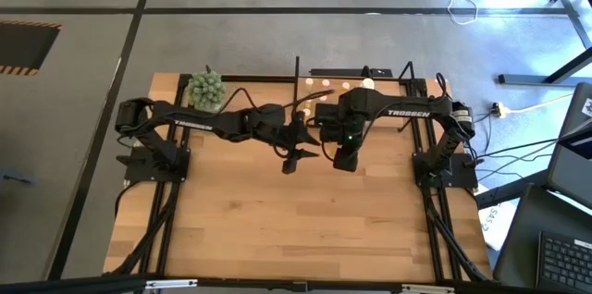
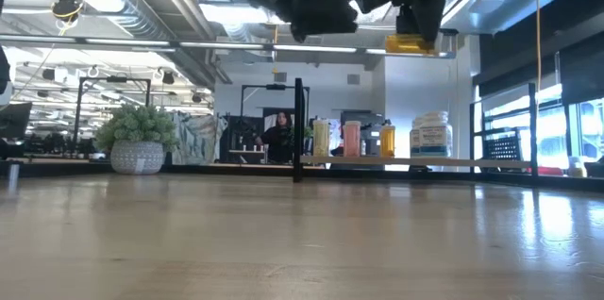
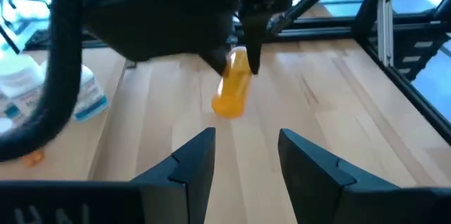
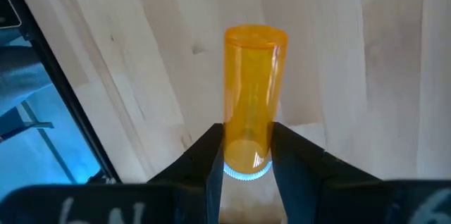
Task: Pick and place medicine bottles onto shelf by color
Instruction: Put the orange pill bottle on the shelf aligned with the other orange pill bottles
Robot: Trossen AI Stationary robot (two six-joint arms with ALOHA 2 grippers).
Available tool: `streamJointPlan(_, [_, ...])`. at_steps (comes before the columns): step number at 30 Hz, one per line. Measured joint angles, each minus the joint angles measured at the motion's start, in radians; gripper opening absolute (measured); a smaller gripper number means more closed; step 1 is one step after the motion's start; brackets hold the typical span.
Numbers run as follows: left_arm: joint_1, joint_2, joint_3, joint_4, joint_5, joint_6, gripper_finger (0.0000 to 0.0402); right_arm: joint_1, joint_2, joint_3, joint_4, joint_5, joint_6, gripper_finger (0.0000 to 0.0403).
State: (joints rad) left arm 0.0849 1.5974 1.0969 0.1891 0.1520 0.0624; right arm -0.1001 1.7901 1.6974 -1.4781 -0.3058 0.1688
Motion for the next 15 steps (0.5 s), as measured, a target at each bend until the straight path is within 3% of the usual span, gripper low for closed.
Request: streamJointPlan(15, [0.005, 0.050, 0.000, 0.104, 0.035, 0.049, 0.0150, 0.008, 0.000, 0.001, 0.095, -0.003, -0.046, 0.0108])
